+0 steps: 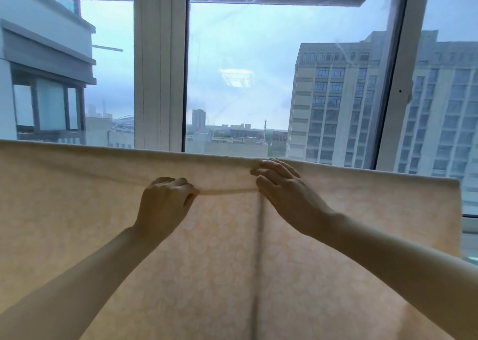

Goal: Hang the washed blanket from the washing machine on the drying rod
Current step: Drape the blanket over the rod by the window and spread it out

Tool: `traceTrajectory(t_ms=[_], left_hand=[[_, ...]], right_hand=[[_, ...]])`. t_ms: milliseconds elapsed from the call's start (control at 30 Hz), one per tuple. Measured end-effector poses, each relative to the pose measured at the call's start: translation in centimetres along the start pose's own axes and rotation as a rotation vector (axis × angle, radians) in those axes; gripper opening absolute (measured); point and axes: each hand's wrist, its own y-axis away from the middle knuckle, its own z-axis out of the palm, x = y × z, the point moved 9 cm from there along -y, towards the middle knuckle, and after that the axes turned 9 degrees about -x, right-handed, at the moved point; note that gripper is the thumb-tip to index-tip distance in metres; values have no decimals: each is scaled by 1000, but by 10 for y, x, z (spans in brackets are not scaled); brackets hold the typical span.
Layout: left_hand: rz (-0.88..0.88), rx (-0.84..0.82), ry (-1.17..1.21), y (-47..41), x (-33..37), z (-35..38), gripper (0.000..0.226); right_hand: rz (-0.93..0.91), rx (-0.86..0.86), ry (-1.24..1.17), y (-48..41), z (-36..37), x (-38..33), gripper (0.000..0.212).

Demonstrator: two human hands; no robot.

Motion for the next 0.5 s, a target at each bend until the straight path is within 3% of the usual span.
traceTrajectory(t_ms=[100,367,500], left_hand=[[-19,-23,15,-14,-6,-8,4],[-95,15,193,-41,-29,-25,8],[-141,2,158,-50,-50,-20,22]], right_hand=[[37,6,-61,-9,-16,7,10],[376,-10,-189,9,-34,68,21],[437,12,-308,17,-34,81,11]])
